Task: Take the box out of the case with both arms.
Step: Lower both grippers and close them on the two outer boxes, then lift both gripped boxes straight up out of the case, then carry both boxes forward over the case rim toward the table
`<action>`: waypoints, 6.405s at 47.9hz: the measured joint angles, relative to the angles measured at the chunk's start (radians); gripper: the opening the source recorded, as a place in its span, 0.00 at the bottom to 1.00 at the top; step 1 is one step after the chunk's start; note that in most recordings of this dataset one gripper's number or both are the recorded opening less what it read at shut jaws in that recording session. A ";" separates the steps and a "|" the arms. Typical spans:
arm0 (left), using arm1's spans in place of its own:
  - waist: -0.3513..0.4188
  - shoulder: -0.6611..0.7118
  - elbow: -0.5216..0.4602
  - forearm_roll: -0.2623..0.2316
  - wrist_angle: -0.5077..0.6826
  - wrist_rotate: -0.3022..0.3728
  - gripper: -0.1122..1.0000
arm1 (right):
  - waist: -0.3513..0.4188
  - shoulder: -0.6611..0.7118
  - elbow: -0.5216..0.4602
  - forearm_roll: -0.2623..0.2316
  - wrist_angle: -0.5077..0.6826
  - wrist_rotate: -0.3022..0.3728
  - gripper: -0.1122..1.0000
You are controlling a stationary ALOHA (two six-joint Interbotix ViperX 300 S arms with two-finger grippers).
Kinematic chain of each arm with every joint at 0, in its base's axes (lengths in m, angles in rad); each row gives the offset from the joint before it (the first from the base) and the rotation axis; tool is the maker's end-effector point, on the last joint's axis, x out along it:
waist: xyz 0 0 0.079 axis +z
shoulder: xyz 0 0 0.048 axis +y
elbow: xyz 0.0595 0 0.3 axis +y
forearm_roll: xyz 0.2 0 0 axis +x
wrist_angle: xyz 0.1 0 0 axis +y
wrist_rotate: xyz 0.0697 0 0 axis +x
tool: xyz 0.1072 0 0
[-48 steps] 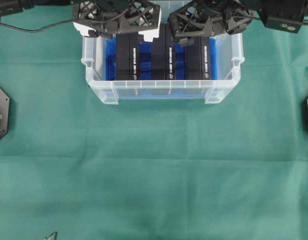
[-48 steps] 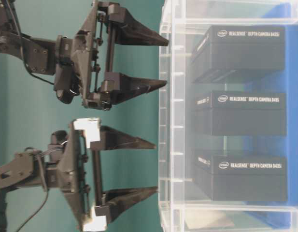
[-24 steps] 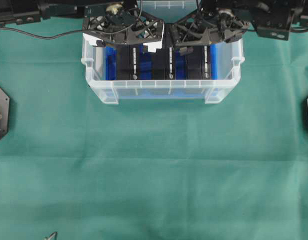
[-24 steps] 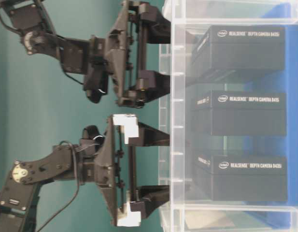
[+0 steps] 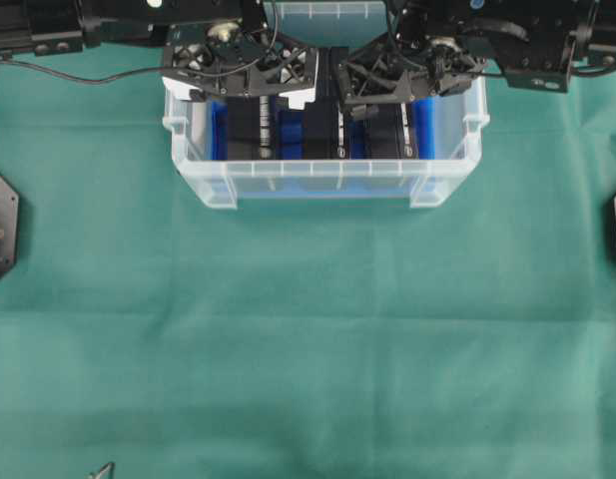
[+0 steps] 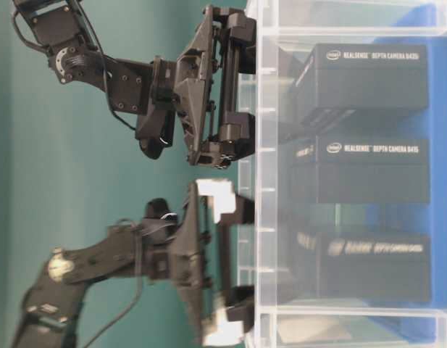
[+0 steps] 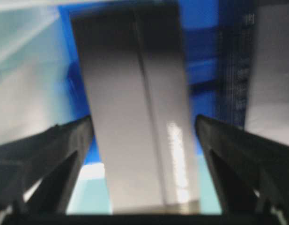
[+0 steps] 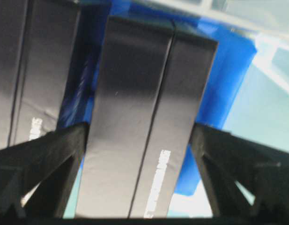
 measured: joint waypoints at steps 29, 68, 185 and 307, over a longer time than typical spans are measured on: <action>-0.011 0.002 0.003 -0.006 0.003 0.006 0.86 | 0.002 0.000 0.000 0.000 0.002 0.000 0.96; -0.015 0.000 0.003 -0.018 -0.028 -0.026 0.66 | 0.006 0.003 -0.011 -0.002 0.028 0.002 0.71; -0.017 -0.021 -0.741 0.002 0.591 0.091 0.66 | 0.025 -0.058 -0.687 -0.041 0.673 -0.003 0.71; -0.236 -0.023 -0.719 0.008 0.632 -0.166 0.66 | 0.285 -0.058 -0.698 -0.046 0.804 0.193 0.71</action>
